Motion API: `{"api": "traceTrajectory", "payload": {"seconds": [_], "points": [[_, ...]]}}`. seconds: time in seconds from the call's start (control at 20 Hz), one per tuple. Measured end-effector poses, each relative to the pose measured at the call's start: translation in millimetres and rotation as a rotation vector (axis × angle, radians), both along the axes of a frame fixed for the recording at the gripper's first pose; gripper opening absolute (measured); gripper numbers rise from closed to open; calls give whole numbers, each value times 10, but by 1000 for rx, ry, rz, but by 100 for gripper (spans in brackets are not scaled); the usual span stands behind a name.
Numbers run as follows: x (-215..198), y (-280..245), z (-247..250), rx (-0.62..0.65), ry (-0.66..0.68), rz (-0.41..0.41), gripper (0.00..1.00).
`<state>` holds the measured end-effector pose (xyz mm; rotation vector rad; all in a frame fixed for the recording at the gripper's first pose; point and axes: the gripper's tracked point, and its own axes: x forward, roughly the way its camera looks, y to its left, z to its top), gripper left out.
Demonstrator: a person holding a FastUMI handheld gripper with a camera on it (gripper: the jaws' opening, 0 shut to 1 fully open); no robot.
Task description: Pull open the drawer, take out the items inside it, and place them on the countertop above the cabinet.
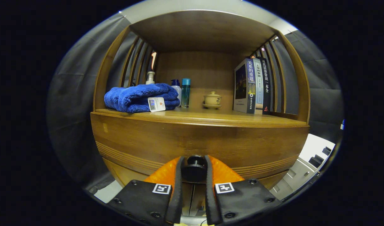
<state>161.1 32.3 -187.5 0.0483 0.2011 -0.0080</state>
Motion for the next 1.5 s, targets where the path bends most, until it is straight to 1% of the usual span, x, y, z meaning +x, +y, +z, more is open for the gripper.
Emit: {"api": "traceTrajectory", "payload": {"seconds": [0.1, 0.8, 1.25, 1.5], "points": [[-34, 6, -9, 2, 12, 3, 37], [-882, 100, 68, 0, 88, -27, 37], [-1350, 146, 109, -13, 131, -34, 37], [-1544, 164, 116, -9, 155, -45, 37]]}}
